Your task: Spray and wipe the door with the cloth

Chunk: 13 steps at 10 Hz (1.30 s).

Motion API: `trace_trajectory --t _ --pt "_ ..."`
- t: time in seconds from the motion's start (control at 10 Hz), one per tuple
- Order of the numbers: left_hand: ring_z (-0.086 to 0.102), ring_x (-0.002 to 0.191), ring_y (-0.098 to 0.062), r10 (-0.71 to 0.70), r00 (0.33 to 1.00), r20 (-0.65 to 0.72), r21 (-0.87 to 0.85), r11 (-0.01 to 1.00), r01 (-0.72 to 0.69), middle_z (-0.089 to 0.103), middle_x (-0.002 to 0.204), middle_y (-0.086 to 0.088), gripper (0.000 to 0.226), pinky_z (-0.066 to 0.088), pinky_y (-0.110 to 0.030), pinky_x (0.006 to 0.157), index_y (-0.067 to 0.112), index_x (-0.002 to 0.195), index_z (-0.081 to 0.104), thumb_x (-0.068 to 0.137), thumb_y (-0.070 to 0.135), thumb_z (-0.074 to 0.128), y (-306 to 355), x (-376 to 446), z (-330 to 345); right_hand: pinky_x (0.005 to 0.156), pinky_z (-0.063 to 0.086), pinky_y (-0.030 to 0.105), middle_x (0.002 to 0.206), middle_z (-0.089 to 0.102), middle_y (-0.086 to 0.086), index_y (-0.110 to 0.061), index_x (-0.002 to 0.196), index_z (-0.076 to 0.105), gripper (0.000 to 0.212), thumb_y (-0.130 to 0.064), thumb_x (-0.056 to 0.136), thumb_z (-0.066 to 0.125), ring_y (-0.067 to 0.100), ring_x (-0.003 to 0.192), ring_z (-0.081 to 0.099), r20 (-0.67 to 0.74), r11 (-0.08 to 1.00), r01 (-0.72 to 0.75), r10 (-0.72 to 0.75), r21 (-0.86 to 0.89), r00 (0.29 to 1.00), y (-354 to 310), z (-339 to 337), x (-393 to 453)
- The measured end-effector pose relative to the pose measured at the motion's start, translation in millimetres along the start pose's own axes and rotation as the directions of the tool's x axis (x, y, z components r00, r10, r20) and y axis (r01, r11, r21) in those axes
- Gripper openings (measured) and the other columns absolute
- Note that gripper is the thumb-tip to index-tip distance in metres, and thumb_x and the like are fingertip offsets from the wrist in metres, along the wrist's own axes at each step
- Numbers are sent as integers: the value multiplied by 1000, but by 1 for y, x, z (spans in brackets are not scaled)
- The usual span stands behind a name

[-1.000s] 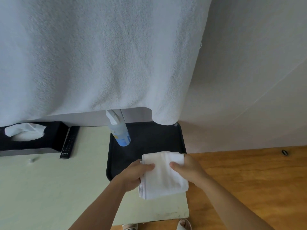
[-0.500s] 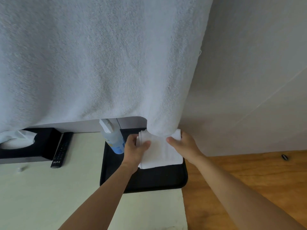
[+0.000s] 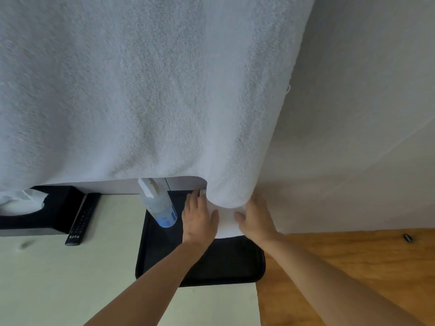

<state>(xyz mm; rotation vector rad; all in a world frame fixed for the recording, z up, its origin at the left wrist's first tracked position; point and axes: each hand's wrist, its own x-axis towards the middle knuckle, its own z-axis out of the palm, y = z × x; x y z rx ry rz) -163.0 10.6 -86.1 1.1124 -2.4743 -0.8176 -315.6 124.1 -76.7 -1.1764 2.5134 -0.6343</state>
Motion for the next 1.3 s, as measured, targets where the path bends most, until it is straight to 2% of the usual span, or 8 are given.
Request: trace_trajectory --t 0.1,0.2,0.3,0.5,0.7,1.0,1.2,1.3 --pt "4 159 -27 319 916 242 219 902 -372 13 171 -4 67 15 -51 128 23 164 7 107 45 36 -4 -16 3 114 40 44 157 33 12 -14 152 33 56 -38 102 45 29 145 33 4 921 290 -299 -258 954 -1 11 -21" --pt "-17 157 -24 183 876 447 331 876 -352 -7 173 -2 72 1 -51 129 24 163 -9 105 62 7 -21 -15 15 122 23 50 166 21 14 -9 158 24 66 -50 107 18 32 155 13 191 832 366 -313 -417 930 11 19 -22" --pt "-17 157 -23 165 859 484 360 857 -368 -7 173 1 75 -1 -52 128 25 163 -10 102 68 2 -24 -11 17 122 23 50 165 23 15 -10 158 23 69 -54 106 13 33 154 16 243 816 353 -267 -457 932 12 22 -22" --pt "-21 156 -23 166 846 507 374 842 -389 -14 172 0 81 -3 -51 128 29 161 -18 99 75 5 -26 -5 10 126 8 51 169 -11 10 -19 162 -3 71 -58 104 7 30 155 -17 298 840 317 -196 -441 934 16 19 -21" --pt "-30 152 -23 74 825 561 418 834 -360 -29 167 0 81 -11 -52 126 30 159 -24 99 75 7 -19 -3 6 126 0 51 166 -24 8 -23 159 -16 72 -62 100 -1 28 152 -26 370 837 284 -106 -468 923 9 14 -17" --pt "-19 156 -32 7 823 568 481 809 -338 -28 166 -3 79 0 -54 128 25 162 -15 103 67 18 23 -16 -25 123 7 58 169 -11 8 -30 160 -8 68 -60 103 15 35 155 -8 337 829 183 7 -528 942 -9 -17 -46" --pt "-19 156 -32 109 826 553 392 841 -374 -30 163 0 120 -3 -54 127 27 161 -15 58 84 -34 78 -40 -52 122 7 59 170 -3 10 -30 160 -3 68 -60 103 18 37 156 -2 244 858 66 70 -510 967 4 -87 -90" --pt "-17 157 -32 178 816 549 392 808 -440 -24 167 -1 91 -2 -54 127 23 162 -12 88 74 -7 116 -41 -51 122 10 60 170 0 10 -29 160 -1 66 -58 104 18 37 156 -1 188 874 -34 142 -486 972 13 -127 -107"
